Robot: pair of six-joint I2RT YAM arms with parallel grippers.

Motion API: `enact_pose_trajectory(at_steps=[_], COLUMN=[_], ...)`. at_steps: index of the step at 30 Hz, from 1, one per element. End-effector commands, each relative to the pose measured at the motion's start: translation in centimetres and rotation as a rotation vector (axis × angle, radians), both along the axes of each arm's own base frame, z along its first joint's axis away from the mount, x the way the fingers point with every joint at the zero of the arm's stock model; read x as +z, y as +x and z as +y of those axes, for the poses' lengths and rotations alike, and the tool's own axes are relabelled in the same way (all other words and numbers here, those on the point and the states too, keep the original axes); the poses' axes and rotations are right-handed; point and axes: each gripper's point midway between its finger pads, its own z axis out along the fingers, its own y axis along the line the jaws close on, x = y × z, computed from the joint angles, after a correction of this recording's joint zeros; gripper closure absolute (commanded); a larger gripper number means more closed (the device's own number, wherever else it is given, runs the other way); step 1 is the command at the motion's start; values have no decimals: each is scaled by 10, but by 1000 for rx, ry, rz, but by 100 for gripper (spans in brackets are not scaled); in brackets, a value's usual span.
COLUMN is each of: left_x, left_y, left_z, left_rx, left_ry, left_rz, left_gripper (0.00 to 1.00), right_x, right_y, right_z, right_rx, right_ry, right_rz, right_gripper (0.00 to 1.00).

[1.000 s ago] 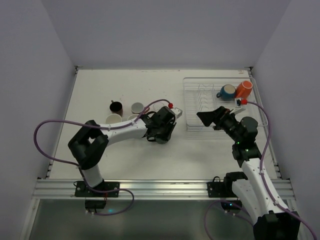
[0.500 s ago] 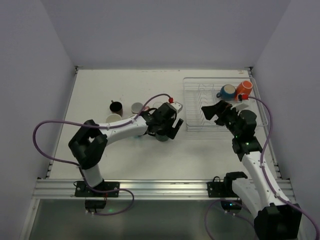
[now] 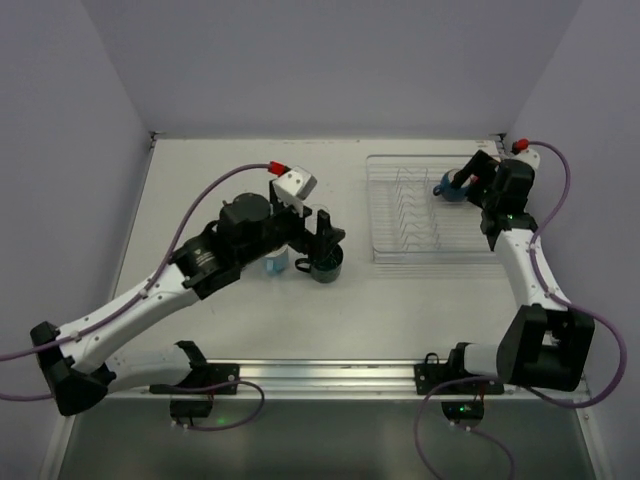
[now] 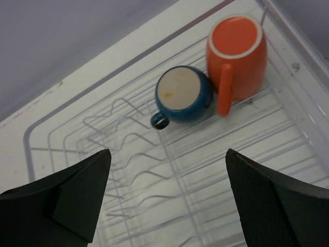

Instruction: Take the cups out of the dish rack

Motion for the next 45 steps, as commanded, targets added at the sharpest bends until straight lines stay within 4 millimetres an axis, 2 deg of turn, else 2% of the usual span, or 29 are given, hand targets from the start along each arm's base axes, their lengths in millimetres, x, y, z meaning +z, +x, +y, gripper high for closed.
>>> enact_pose_trajectory(at_steps=[1, 2, 3, 4, 5, 6, 7, 8, 9, 10, 13, 14, 16, 17, 19, 21, 25, 32, 38, 45], left_x=[16, 13, 9, 8, 13, 2, 4, -1, -14, -14, -25, -29, -33, -34, -31, -29, -23, -27, -35, -44], left_y=[-20, -20, -22, -24, -26, -28, -30, -31, -32, -33, -32, -32, -34, -35, -37, -38, -37, -35, -31, -25], left_z=[24, 34, 42, 49, 62, 68, 77, 80, 84, 88, 88, 87, 82, 81, 83, 85, 88, 88, 87, 89], left_rx=[-31, -1, 13, 31, 61, 69, 92, 100, 104, 114, 108, 104, 79, 70, 72, 75, 87, 96, 107, 133], left_ry=[-11, 7, 21, 29, 21, 45, 35, 39, 59, 49, 64, 75, 83, 84, 71, 60, 43, 59, 89, 125], left_rz=[-102, -105, -111, -116, -138, -138, -154, -156, -148, -157, -163, -157, -141, -138, -146, -157, -175, -171, -159, -145], left_gripper=[0, 0, 0, 0, 0, 0, 0, 0, 0, 0, 0, 0, 0, 0, 0, 0, 0, 0, 0, 0], right_x=[0, -17, -11, -15, -31, -21, -23, -43, -32, -34, -39, -31, -44, -40, -47, -45, -60, -81, -82, -89], right_y=[15, 21, 29, 33, 40, 51, 56, 60, 70, 73, 86, 91, 97, 100, 103, 106, 110, 112, 122, 131], right_z=[-38, -47, -53, -57, -63, -67, -72, -79, -84, -87, -93, -96, -104, -107, -113, -117, -119, -120, -123, -131], right_rx=[-105, -123, -133, -138, -145, -145, -150, -165, -164, -166, -169, -174, -191, -197, -210, -216, -202, -168, -149, -148], right_ry=[-86, -88, -95, -92, -88, -107, -115, -123, -138, -142, -151, -152, -163, -169, -183, -194, -207, -220, -238, -275], right_rz=[47, 97, 92, 109, 159, 145, 165, 233, 218, 233, 247, 240, 285, 294, 315, 320, 373, 423, 420, 439], right_gripper=[5, 5, 5, 5, 5, 5, 5, 5, 5, 5, 5, 5, 5, 5, 5, 5, 5, 5, 11, 6])
